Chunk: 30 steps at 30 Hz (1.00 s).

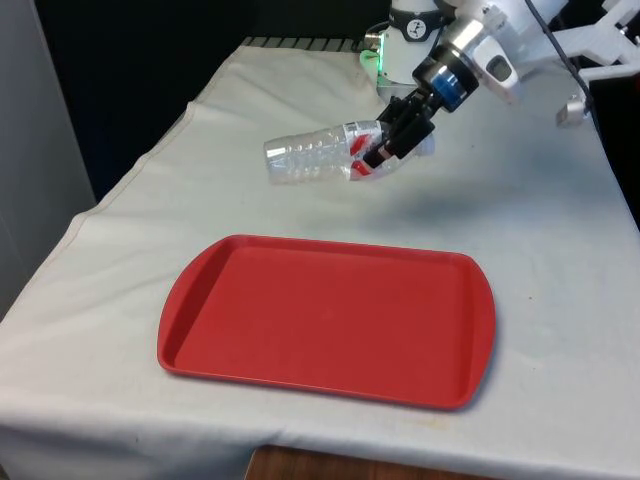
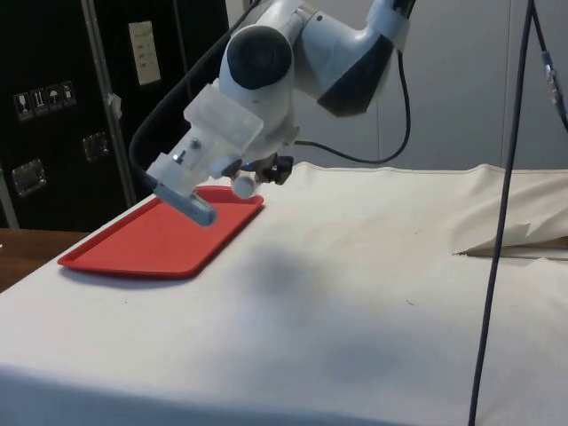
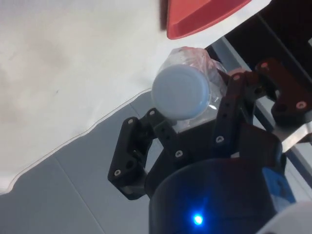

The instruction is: Place the bottle upright on the tray.

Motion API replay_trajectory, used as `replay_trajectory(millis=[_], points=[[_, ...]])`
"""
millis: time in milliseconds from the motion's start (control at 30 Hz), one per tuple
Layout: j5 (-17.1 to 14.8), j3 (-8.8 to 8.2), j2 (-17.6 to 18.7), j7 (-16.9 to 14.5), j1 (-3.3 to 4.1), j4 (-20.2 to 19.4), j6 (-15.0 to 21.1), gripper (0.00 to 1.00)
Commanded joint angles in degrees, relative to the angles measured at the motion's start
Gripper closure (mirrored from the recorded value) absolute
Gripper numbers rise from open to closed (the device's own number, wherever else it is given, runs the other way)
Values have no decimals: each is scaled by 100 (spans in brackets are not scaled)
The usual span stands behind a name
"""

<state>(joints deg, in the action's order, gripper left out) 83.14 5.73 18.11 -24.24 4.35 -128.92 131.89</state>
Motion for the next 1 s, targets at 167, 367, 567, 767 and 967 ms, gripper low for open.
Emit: replay_trajectory(millis=[167,367,567,767,967], points=[[-115,-103,-109,-115,-57,-6,206,87],[-172,-229,-195,-166,-69,-6,355,87],[-281,-378,-275,-258,-92,11,579,87],[-321,-516,-281,-258,-103,34,854,87],[-355,-647,-241,-229,-109,86,1134,87]])
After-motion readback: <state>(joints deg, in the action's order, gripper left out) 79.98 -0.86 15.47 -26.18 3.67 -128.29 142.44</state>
